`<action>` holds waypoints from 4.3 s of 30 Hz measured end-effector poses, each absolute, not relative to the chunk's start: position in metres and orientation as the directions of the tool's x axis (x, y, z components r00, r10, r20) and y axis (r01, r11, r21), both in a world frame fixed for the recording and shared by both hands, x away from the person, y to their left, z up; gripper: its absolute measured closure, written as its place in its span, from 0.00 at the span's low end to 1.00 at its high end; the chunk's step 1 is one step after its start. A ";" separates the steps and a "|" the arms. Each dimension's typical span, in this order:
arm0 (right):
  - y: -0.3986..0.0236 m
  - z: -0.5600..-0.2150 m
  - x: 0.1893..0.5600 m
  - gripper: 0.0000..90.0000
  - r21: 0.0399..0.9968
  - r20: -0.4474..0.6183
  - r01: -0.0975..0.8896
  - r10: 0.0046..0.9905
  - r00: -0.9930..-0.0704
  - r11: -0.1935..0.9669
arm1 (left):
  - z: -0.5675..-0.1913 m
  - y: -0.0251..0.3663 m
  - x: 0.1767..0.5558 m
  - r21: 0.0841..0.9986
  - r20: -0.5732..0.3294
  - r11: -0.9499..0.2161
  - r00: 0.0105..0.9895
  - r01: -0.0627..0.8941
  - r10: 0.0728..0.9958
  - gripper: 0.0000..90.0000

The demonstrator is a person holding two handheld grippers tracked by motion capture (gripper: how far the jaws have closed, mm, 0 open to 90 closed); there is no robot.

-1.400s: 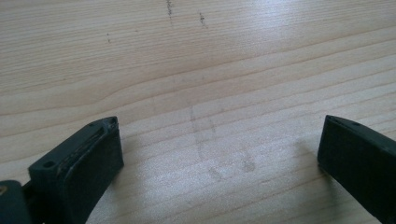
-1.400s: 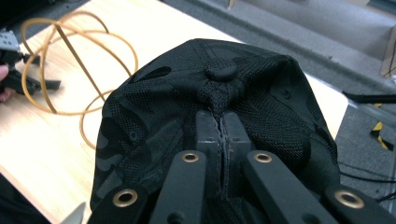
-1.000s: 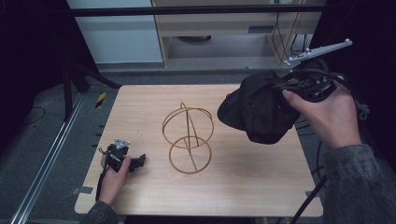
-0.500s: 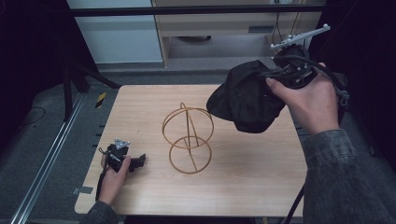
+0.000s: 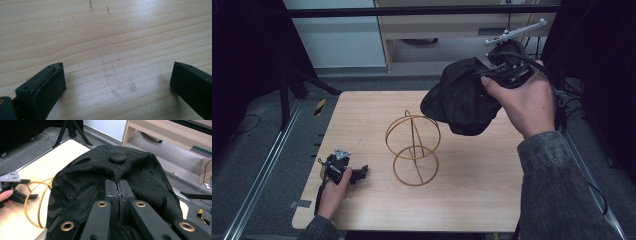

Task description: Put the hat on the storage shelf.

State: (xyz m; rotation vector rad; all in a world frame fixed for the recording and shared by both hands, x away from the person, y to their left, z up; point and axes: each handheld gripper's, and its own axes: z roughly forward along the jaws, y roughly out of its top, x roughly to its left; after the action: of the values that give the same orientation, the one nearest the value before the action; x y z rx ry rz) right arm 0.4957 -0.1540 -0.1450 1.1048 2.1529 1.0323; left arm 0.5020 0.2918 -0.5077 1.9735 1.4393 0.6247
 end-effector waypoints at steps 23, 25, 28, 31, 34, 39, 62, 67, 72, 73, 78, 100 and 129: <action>-0.132 -0.135 0.503 0.99 0.831 -0.093 0.412 0.824 -0.560 0.374 | -0.508 0.292 0.502 0.711 0.021 -0.226 0.302 0.665 0.953 0.00; -0.129 -0.135 0.503 0.99 0.834 -0.090 0.409 0.823 -0.561 0.371 | -0.508 0.292 0.502 0.711 0.021 -0.227 0.302 0.666 0.953 0.00; -0.123 -0.136 0.504 0.99 0.837 -0.081 0.407 0.817 -0.570 0.366 | -0.508 0.292 0.502 0.711 0.020 -0.226 0.302 0.665 0.953 0.00; -0.116 -0.138 0.505 0.99 0.838 -0.071 0.406 0.810 -0.582 0.365 | -0.508 0.292 0.502 0.711 0.022 -0.228 0.303 0.665 0.953 0.00; -0.108 -0.140 0.506 0.99 0.841 -0.069 0.396 0.799 -0.597 0.368 | -0.508 0.292 0.502 0.711 0.022 -0.228 0.303 0.665 0.953 0.00; -0.096 -0.141 0.506 0.99 0.846 -0.055 0.387 0.782 -0.621 0.367 | -0.508 0.292 0.502 0.711 0.021 -0.228 0.303 0.665 0.953 0.00; -0.073 -0.153 0.506 0.99 0.840 -0.012 0.392 0.736 -0.677 0.374 | -0.507 0.292 0.502 0.709 0.021 -0.229 0.304 0.667 0.952 0.00; -0.070 -0.155 0.506 0.99 0.834 -0.007 0.399 0.731 -0.683 0.381 | -0.507 0.292 0.502 0.709 0.021 -0.230 0.306 0.667 0.952 0.00; -0.067 -0.159 0.506 0.99 0.829 -0.005 0.401 0.722 -0.692 0.390 | -0.507 0.292 0.502 0.709 0.021 -0.230 0.306 0.667 0.952 0.00; -0.066 -0.159 0.506 0.99 0.827 -0.006 0.403 0.722 -0.691 0.392 | -0.507 0.292 0.502 0.709 0.021 -0.230 0.306 0.667 0.952 0.00; -0.065 -0.164 0.506 0.99 0.819 0.004 0.414 0.718 -0.696 0.397 | -0.507 0.292 0.502 0.709 0.021 -0.230 0.306 0.667 0.952 0.00; -0.064 -0.186 0.506 0.98 0.769 0.016 0.455 0.698 -0.716 0.449 | -0.508 0.291 0.502 0.713 0.017 -0.225 0.304 0.664 0.953 0.00; -0.065 -0.192 0.500 0.98 0.726 0.002 0.475 0.689 -0.725 0.497 | -0.508 0.292 0.502 0.712 0.018 -0.227 0.305 0.664 0.952 0.00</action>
State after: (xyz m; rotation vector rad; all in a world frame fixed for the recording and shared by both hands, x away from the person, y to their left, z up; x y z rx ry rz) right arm 0.5002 -0.0649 -0.1924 0.9825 2.4562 1.0576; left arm 0.5022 0.2915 -0.5078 1.9768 1.4302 0.6202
